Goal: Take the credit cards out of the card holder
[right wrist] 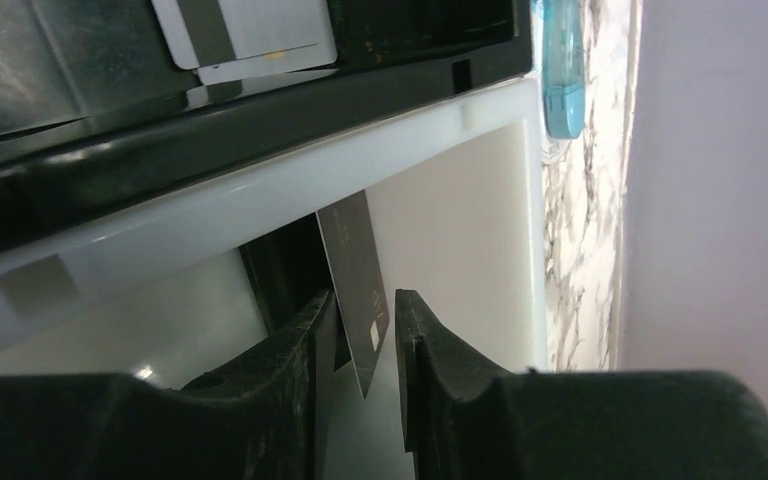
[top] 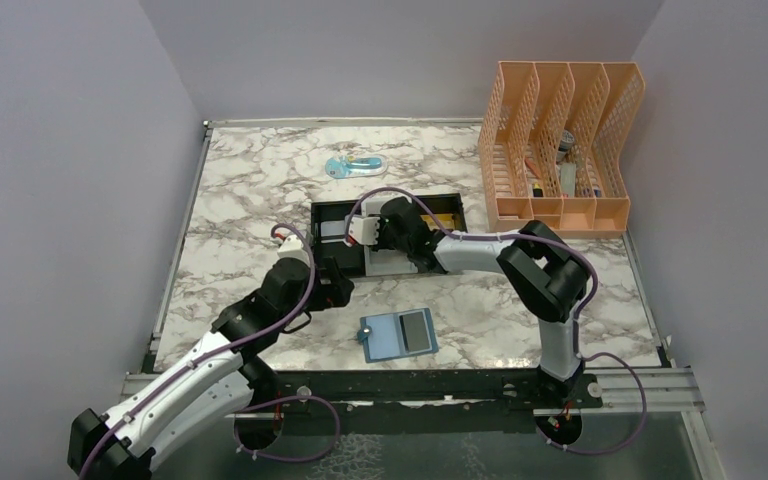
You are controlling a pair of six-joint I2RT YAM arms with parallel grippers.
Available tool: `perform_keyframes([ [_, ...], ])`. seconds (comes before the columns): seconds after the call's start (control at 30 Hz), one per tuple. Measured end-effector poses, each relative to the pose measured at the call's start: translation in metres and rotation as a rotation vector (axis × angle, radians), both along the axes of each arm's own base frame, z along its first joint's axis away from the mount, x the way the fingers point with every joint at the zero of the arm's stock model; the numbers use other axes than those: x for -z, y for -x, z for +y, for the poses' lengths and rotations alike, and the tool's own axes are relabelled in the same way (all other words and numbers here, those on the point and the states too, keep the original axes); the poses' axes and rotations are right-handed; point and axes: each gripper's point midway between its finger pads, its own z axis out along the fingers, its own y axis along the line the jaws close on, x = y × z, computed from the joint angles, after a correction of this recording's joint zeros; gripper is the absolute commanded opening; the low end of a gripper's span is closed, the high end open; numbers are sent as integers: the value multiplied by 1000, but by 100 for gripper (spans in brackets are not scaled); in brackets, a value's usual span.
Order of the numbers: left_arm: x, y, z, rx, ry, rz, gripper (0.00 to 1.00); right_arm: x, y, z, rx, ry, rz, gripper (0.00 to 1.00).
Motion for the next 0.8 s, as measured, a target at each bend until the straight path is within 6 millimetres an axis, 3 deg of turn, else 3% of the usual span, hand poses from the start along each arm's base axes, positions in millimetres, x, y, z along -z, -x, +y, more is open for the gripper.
perform_keyframes([
  [0.17,0,3,1,1,2,5,91,5,5,1,-18,8,25,31],
  [0.23,0,4,0,7,8,10,91,5,6,1,-23,9,31,43],
  [0.37,0,8,-4,29,24,23,91,3,8,1,-20,-5,47,46],
  [0.63,-3,18,-19,111,77,54,91,-31,10,4,34,-149,38,46],
  [0.8,-6,23,-38,191,130,79,87,-60,26,-8,172,-381,111,44],
])
